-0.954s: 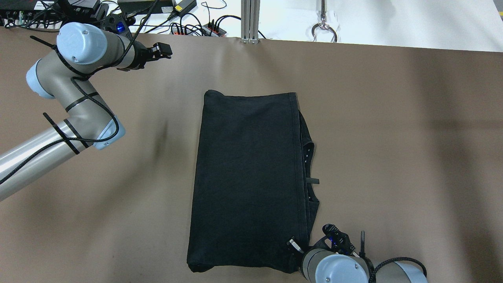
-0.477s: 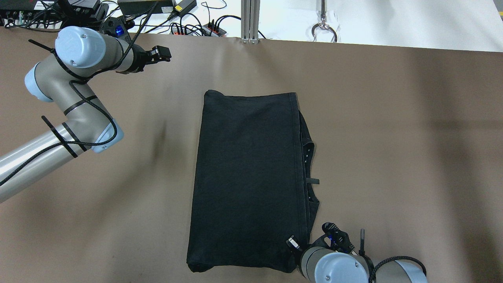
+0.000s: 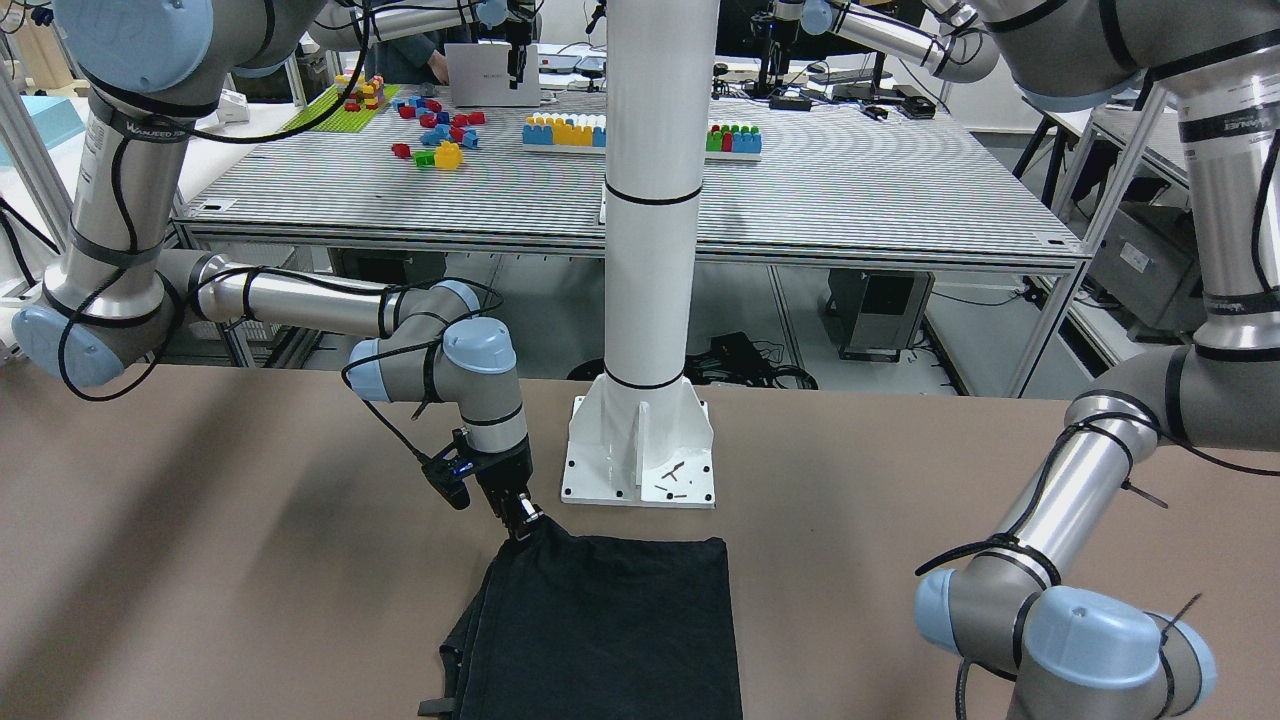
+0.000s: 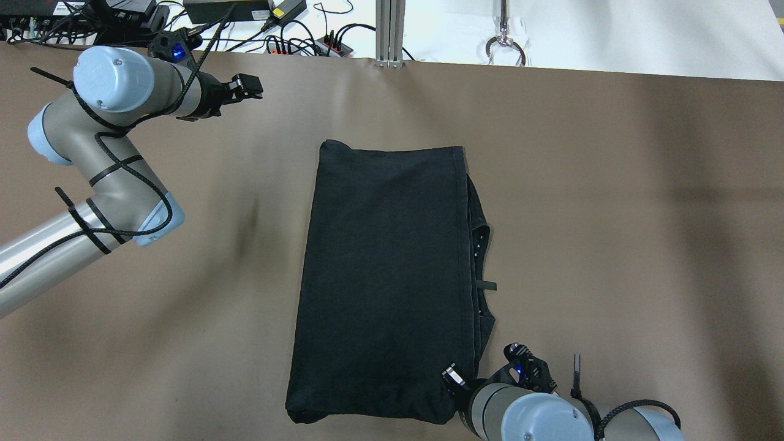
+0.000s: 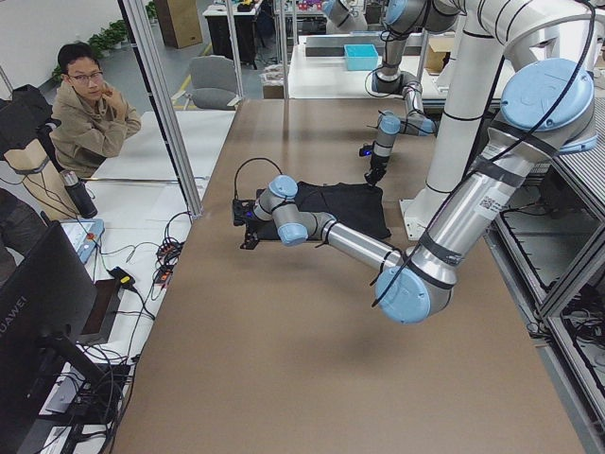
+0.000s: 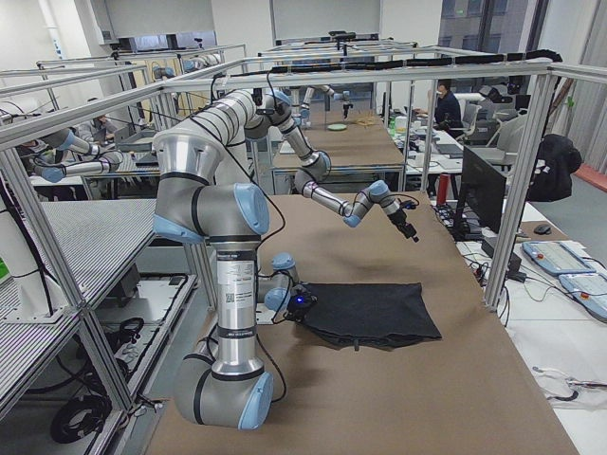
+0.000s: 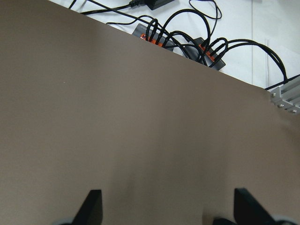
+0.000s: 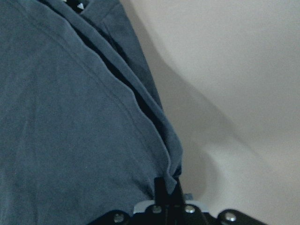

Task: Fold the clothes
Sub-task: 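Lower the left gripper to the bundle's other near corner and grasp it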

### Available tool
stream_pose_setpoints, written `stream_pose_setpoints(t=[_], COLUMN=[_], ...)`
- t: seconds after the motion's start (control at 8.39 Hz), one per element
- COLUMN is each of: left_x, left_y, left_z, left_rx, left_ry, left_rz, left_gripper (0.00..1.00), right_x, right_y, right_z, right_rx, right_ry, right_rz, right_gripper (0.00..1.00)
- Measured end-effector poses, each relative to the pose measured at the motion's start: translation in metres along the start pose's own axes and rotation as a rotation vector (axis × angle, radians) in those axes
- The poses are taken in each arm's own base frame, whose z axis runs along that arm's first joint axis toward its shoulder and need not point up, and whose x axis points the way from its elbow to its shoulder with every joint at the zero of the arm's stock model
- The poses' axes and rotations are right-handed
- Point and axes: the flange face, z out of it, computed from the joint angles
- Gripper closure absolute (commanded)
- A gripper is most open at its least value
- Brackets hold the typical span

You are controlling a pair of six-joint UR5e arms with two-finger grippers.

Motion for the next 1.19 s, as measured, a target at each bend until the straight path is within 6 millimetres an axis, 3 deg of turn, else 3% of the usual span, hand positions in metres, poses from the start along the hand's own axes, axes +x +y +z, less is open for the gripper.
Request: stream_pose_setpoints(t=[0.24,0.48,0.6,0.72,0.95,1.19], left_x=[0.004,0.006,-0.003,-0.016,-0.026,-0.032], left_y=[0.029,0.090,0.135,0.194,0.313,0.394], left_z=[-0.029,-0.069,-0.091,-0.109,-0.135,-0.150], left_rx=[-0.033,-0.113,-0.152,-0.173,-0.197,-0.237], left_ry=[0.055,0.112,0.126,0.126,0.127,0.119], left_rz=[-0.131,-0.301,-0.359,-0.389,-0.393,-0.388], left_gripper=[0.00,0.00,0.00,0.01,0.14,0.17], right_x=[0.001,0.003,0.006,0.008,0.010,0.011], right_y=[0.002,0.002,0.001,-0.001,-0.002,-0.001], right_z=[-0.007,-0.009,-0.008,-0.007,-0.006,-0.005], right_rx=[-0.013,-0.016,-0.014,-0.012,-0.010,-0.011], right_ry=[-0.005,-0.002,0.003,0.007,0.011,0.011], right_rz=[-0.001,-0.003,-0.004,-0.005,-0.005,-0.006], right_gripper=[1.00,1.00,1.00,1.00,1.00,1.00])
